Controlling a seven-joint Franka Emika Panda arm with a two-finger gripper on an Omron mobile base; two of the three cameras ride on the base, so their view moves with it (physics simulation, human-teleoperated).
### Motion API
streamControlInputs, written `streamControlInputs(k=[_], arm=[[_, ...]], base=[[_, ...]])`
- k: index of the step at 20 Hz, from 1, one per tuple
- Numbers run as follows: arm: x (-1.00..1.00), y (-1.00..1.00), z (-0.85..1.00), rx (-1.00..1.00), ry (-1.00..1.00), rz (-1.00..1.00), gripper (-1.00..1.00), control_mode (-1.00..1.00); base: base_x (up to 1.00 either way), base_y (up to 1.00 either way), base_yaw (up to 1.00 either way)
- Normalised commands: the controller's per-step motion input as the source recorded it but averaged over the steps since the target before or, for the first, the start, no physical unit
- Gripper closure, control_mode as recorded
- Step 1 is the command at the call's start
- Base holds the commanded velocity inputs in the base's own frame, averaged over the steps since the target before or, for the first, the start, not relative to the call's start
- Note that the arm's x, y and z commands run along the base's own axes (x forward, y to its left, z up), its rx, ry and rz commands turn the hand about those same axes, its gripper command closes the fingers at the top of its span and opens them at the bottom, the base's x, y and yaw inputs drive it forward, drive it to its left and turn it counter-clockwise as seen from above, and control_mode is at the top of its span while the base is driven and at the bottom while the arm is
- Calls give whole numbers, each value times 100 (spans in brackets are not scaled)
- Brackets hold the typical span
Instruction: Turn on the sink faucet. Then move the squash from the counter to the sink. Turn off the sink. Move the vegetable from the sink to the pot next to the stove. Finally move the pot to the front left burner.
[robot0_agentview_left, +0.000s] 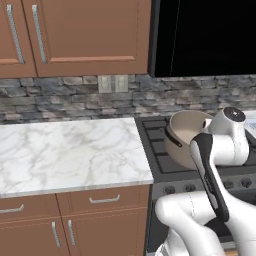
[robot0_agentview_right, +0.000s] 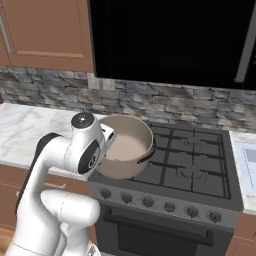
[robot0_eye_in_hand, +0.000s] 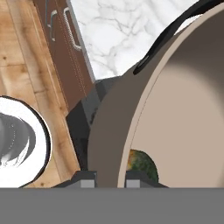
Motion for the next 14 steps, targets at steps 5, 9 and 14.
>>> streamControlInputs(k=[5,9,14], arm=[[49,0,-24,-1,1,0,100,-100],[46,-3,-15,0,3,0,100,-100],[43,-8,-20,0,2,0,100,-100]], base=[[0,0,0],[0,0,0],[0,0,0]])
